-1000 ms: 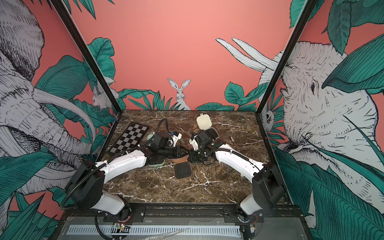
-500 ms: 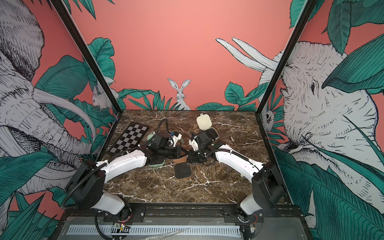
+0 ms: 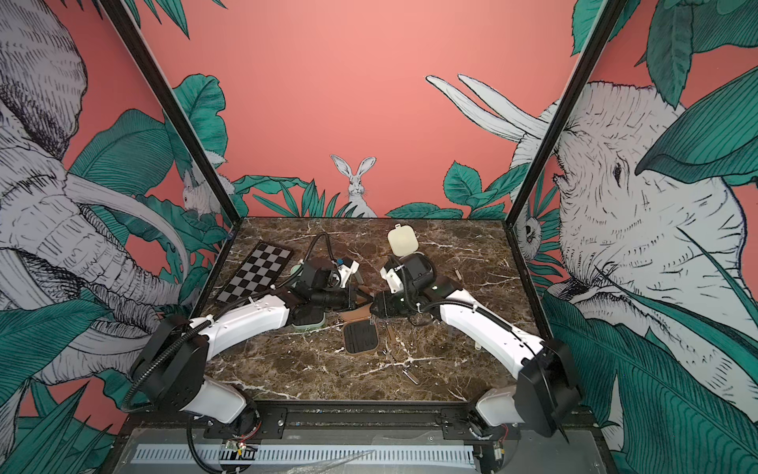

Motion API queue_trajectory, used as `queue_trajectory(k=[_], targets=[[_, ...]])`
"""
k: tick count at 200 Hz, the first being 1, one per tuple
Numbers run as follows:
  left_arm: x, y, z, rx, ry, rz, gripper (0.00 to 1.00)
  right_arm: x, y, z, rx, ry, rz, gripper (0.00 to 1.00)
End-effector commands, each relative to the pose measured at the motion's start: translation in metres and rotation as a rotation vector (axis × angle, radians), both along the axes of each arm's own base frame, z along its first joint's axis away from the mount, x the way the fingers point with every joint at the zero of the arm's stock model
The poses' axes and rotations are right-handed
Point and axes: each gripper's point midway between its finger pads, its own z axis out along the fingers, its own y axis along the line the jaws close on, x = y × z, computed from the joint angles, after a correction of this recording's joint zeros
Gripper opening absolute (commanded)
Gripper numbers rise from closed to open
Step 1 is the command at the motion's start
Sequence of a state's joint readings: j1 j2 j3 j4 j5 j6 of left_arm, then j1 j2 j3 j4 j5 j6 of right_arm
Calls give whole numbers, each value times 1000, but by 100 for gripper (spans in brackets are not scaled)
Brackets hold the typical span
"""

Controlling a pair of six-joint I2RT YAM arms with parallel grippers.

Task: Organize nail clipper sets
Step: Pick up the component of the nail clipper set from the center of the board.

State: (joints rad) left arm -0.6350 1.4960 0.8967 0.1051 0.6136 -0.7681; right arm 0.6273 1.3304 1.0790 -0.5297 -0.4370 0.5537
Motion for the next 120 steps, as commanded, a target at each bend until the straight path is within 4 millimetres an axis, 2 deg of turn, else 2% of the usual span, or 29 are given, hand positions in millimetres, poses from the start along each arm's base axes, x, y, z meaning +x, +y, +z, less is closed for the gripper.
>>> queue_trajectory(k=[1,19,35,50,76,99,120], targets=[[10,14,54,-172,-105,-18,0,14,-13,41,109,-156,-20,51],[14,20,85,-283,-152,-61,0,19,-8,71,268,-217,18,52],[14,20,107,-349,-169,-105,0,24,4,99,441,-219,73,41],[9,16,127,-415,-169,-168,0,31,21,120,582,-200,130,36],[8,14,148,-489,-163,-200,0,39,36,151,771,-196,181,35],[6,14,160,-532,-155,-211,0,44,39,150,770,-186,178,35],[4,15,162,-535,-148,-211,0,42,37,150,762,-192,180,34]])
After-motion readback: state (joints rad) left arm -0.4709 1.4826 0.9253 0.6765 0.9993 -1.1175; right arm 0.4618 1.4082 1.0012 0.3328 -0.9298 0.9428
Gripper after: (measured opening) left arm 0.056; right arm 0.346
